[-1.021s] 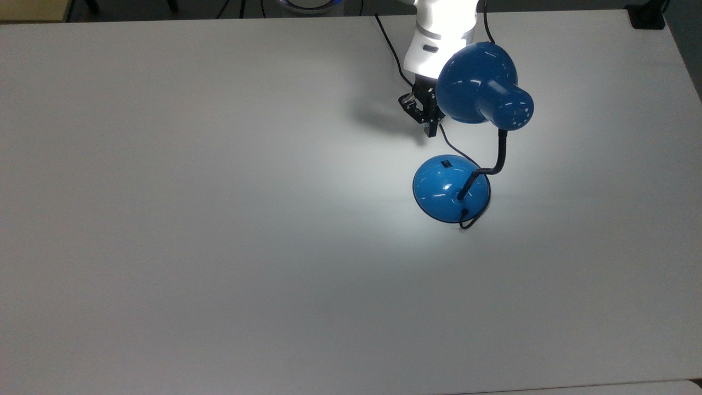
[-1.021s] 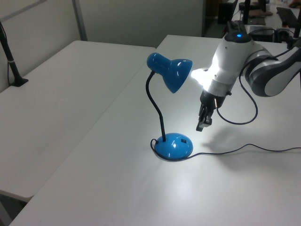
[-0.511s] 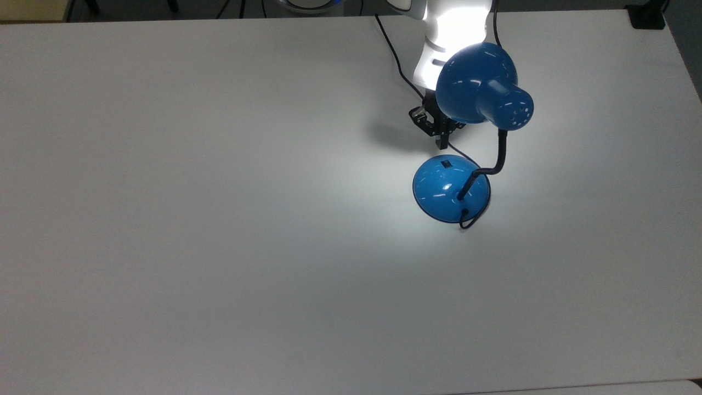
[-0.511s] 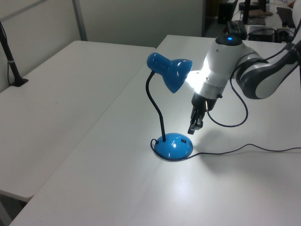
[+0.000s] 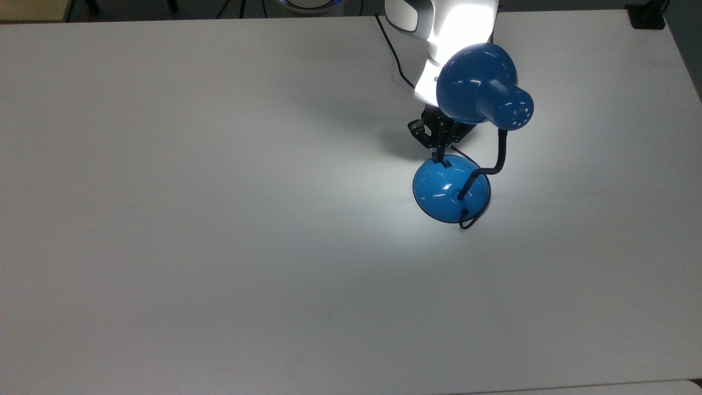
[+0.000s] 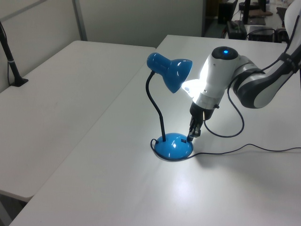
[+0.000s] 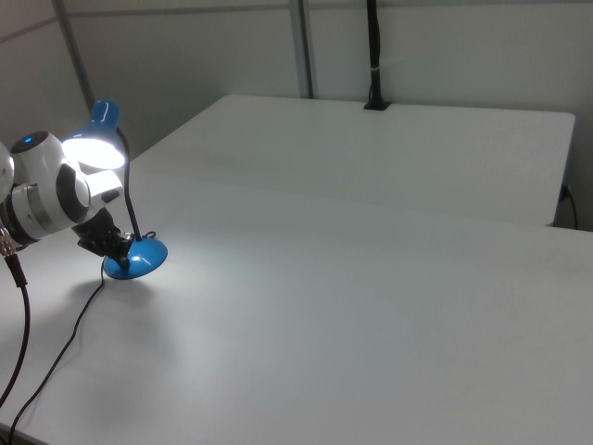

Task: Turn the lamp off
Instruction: 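Press down on the base switch with the gripper fingertips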

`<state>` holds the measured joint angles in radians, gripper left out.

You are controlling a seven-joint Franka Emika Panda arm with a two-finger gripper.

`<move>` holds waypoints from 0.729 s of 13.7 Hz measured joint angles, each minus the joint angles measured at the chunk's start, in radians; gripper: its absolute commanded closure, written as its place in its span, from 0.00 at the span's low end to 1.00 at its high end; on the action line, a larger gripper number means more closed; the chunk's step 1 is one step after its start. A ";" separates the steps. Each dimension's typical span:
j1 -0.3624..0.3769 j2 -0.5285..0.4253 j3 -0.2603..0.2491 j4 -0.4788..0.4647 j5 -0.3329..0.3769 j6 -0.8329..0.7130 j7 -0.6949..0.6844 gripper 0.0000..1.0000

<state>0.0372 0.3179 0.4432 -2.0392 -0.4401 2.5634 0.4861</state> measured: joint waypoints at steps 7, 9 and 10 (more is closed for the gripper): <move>0.021 0.016 -0.026 0.038 -0.009 0.005 0.026 1.00; 0.021 0.014 -0.027 0.048 -0.009 0.005 0.028 1.00; 0.021 0.013 -0.027 0.049 -0.009 0.005 0.028 1.00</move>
<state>0.0577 0.3313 0.4167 -1.9901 -0.4490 2.5681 0.5143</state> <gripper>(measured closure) 0.991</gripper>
